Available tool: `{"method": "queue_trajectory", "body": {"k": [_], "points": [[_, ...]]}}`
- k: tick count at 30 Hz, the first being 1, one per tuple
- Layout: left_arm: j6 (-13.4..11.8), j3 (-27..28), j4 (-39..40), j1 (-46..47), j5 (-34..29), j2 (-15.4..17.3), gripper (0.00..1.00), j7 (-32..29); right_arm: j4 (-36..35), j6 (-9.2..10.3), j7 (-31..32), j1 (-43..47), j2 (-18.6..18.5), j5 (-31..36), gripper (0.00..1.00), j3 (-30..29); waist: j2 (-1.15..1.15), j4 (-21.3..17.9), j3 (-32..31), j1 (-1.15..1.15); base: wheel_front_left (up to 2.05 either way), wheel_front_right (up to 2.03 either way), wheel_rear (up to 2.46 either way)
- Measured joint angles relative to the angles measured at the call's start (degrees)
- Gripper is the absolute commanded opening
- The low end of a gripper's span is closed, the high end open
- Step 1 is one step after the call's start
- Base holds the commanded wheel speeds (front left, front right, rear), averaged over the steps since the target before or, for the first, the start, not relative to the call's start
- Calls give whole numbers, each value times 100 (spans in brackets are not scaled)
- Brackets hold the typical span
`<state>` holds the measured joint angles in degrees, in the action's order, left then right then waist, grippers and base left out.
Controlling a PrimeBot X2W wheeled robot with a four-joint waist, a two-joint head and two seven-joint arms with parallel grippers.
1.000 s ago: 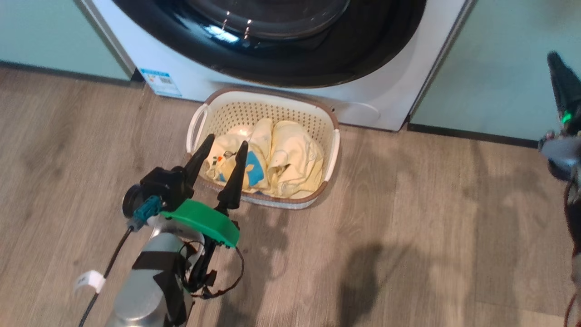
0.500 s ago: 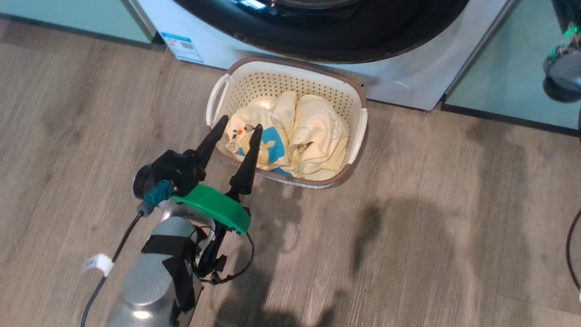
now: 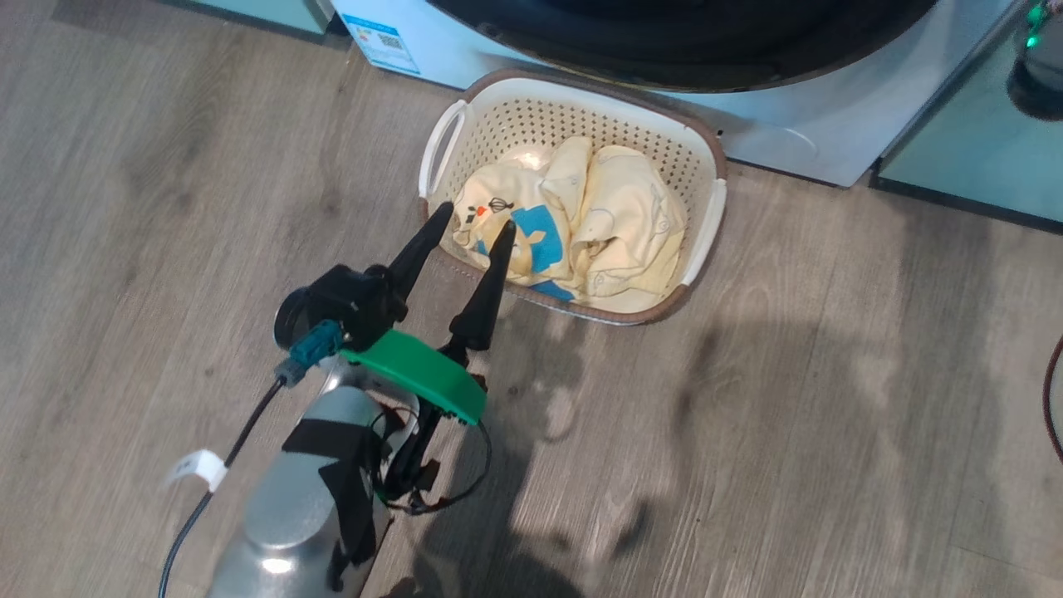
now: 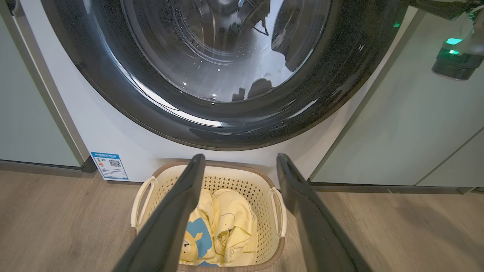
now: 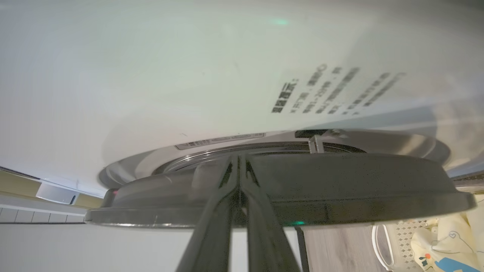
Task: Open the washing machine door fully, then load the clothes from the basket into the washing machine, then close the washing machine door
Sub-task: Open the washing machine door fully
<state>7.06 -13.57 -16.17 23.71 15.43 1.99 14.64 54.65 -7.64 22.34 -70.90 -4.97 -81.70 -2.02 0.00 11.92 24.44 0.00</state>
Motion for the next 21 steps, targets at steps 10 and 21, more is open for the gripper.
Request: {"method": "queue_trajectory", "body": {"k": [10,21], "points": [[-25,-153,30,114,80,-3,100,0,258,0,91,-314,-35,-93,0,-24,0,126,131,0,0,0,0],[-67,-190,29,118,79,-4,100,0,342,0,619,-346,-86,-250,0,16,0,93,128,-1,0,0,0]]}}
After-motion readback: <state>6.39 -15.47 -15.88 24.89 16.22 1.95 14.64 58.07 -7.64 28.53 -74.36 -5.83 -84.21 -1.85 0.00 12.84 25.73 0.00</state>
